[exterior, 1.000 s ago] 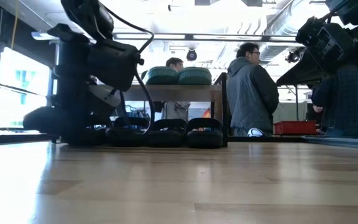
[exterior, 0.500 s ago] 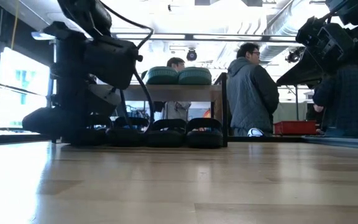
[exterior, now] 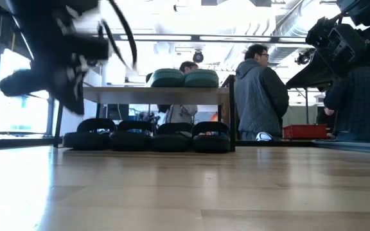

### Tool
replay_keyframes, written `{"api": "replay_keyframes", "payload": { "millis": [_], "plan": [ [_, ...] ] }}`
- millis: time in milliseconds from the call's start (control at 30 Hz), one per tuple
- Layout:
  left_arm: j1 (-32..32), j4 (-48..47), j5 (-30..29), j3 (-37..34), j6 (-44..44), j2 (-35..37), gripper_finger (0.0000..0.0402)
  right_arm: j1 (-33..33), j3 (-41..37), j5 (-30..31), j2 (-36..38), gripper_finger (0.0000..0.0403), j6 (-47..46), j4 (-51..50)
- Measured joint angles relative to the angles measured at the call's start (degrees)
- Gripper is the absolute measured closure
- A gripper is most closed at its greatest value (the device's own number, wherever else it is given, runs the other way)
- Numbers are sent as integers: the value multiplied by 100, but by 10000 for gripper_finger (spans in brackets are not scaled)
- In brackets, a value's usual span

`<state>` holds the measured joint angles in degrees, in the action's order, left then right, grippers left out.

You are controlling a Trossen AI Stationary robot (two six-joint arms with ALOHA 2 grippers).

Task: Pick and place slides into the shelf
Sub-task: Return to Home Position

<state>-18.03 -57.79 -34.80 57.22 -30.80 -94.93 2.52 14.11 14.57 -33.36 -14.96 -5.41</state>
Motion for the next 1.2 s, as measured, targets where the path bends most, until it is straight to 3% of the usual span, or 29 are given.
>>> {"api": "replay_keyframes", "payload": {
  "millis": [133,300,533,700,933,1200],
  "plan": [
    [-602,284,-572,99,-268,398,399,0,0,0,0,403,0,0],
    [-1339,1404,-1496,115,-11,708,399,-2,0,0,0,403,0,0],
    [-1992,3364,-1974,114,1798,768,399,-2,0,0,0,403,0,-2],
    [-2007,4530,-1008,114,3916,810,399,-1,0,0,0,403,0,3],
    [-1491,5386,1575,117,6522,1051,399,-2,0,0,0,403,0,0],
    [-984,5494,1337,112,7050,1516,399,-1,0,0,0,403,0,-50]
  ]
}}
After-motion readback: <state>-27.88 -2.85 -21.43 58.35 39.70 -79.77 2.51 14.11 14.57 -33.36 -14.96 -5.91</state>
